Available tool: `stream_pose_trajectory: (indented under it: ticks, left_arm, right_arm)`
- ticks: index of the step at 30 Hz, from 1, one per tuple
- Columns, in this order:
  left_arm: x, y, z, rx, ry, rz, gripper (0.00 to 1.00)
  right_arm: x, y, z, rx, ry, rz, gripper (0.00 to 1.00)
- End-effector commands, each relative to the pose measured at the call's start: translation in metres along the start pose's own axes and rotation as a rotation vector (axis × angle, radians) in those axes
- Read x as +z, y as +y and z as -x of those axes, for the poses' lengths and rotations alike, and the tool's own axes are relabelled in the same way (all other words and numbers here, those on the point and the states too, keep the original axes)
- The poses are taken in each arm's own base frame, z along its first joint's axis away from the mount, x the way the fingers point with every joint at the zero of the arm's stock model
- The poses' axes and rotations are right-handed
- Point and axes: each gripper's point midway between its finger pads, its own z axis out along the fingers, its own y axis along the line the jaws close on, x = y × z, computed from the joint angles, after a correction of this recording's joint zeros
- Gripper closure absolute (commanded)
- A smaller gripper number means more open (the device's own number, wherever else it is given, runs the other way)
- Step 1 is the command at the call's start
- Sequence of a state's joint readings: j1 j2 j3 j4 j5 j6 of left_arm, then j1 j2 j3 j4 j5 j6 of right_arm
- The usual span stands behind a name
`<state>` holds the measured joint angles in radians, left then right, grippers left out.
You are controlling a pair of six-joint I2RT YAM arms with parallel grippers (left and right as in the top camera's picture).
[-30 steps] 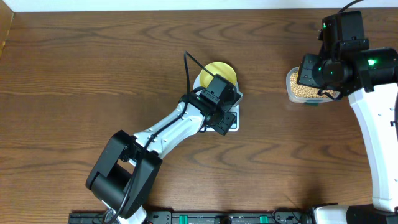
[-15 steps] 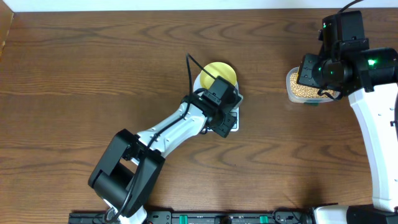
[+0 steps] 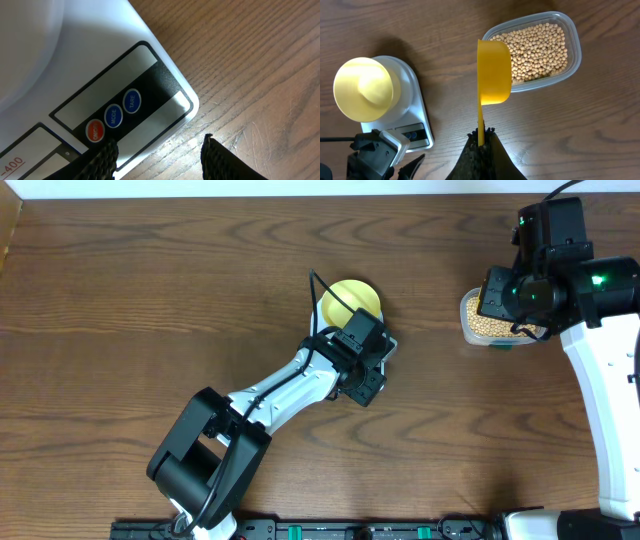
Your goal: Scoop item into bowl and weigh 50g on scale
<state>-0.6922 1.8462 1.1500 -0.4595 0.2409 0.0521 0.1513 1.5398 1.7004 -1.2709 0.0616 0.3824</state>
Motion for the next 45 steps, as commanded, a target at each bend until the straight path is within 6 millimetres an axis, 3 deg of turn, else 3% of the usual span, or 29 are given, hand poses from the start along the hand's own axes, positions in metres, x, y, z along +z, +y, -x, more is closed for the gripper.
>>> stream_pose_trajectory:
  ticks: [1,11,29,45]
  left_arm:
    - [0.004,0.001,-0.003,-0.002,0.015,0.004,0.44]
    - [0.005,0.004,0.005,0.005,-0.021,0.019,0.44]
    - [0.011,0.013,0.001,0.008,-0.001,0.064,0.44]
    - [0.029,0.017,-0.013,-0.001,0.059,0.07,0.44]
  right_arm:
    - [-0.008,-0.004,0.006,0.015,-0.03,-0.008,0.99]
    - [-0.008,-0.004,0.006,0.014,-0.031,-0.008,0.99]
    - [-0.009,-0.003,0.008,0.011,-0.039,-0.004,0.99]
    - [-0.012,-0.003,0.009,0.012,-0.049,-0.001,0.99]
